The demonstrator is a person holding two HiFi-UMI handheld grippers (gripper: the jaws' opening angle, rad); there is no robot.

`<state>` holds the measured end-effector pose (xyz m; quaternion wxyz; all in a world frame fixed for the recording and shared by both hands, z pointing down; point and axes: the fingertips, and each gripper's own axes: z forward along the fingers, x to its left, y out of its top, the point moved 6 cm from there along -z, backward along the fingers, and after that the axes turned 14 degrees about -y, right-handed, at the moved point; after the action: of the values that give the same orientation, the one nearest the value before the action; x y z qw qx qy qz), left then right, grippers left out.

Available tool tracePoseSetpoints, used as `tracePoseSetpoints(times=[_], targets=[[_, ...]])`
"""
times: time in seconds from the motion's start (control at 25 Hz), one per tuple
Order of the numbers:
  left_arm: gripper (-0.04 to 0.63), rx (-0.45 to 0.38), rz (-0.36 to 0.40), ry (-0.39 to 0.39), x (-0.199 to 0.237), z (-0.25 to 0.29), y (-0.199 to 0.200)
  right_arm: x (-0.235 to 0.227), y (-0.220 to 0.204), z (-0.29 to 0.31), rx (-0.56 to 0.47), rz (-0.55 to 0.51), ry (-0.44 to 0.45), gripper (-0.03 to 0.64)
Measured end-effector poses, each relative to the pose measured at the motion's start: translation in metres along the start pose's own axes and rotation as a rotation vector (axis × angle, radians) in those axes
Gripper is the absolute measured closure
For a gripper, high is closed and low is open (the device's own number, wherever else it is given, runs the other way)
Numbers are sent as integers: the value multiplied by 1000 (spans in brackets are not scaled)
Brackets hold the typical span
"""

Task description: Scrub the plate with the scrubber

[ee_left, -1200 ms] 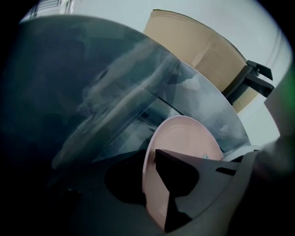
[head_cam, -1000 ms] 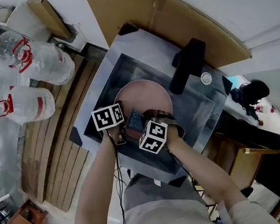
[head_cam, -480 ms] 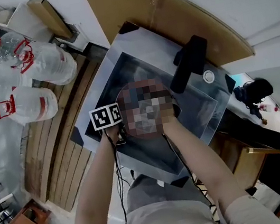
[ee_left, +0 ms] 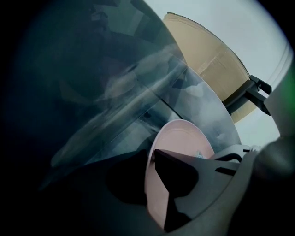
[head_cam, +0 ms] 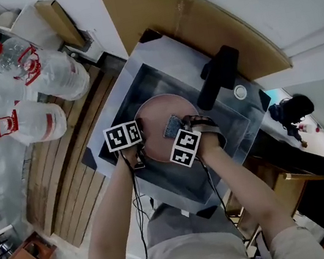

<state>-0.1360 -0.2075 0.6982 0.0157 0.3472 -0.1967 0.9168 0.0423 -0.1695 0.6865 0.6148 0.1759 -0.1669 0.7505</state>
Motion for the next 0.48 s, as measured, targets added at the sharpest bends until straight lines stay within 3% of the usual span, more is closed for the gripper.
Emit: tracePoseSetpoints(times=[0.2,0.36,0.48], targets=[[522,-14,-1,3,0,0,-1,37,12,-20,-68,-18,87,541],[522,-26,5,2,0,-1,0,48,45,-27,-182,87,171,540],[522,-41,-19,-5,2,-1,-1,47,66,-23,-232,85,149,540]])
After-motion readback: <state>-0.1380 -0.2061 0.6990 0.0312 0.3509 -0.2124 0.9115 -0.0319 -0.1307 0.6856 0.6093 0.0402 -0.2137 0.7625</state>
